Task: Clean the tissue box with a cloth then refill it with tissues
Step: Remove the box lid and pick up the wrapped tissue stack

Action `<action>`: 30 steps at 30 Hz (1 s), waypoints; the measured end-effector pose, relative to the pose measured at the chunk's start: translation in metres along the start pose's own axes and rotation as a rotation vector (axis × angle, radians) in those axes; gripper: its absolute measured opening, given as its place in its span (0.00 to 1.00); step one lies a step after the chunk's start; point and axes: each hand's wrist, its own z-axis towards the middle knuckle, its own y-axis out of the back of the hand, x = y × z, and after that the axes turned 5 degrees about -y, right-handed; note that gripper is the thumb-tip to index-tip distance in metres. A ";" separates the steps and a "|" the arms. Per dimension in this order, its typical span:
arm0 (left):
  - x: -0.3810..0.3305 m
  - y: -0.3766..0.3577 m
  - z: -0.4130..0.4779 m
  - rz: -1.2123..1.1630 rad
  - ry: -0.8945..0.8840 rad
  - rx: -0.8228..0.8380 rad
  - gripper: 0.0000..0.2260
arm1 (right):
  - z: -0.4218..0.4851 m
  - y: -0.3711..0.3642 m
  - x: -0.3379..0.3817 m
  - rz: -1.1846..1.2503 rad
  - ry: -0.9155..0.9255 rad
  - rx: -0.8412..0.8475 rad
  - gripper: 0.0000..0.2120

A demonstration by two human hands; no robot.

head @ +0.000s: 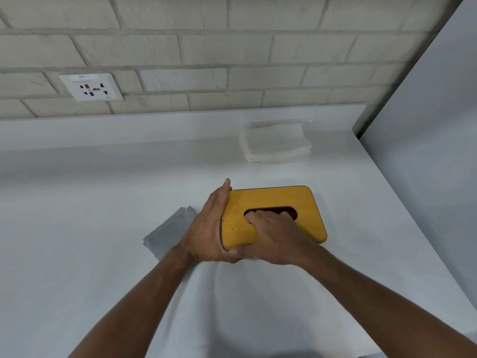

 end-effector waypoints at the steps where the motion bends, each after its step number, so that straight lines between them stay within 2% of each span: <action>1: 0.001 0.000 0.000 0.002 0.000 -0.002 0.66 | 0.000 -0.005 0.000 -0.039 0.016 -0.033 0.35; 7: 0.004 0.000 0.000 0.011 0.016 0.015 0.68 | -0.001 -0.020 -0.007 -0.154 0.075 -0.179 0.39; 17: 0.003 -0.001 0.001 0.020 0.017 0.024 0.67 | 0.002 -0.012 -0.007 -0.098 0.067 -0.114 0.37; 21: 0.002 0.001 0.000 0.001 0.038 0.022 0.67 | -0.002 -0.003 -0.006 0.039 0.042 -0.064 0.35; 25: 0.000 0.005 0.001 -0.008 0.029 0.027 0.68 | -0.001 -0.010 -0.006 -0.135 0.072 -0.116 0.40; 30: -0.005 0.004 -0.003 -0.061 0.065 0.021 0.70 | -0.009 -0.009 -0.012 -0.099 0.113 -0.177 0.53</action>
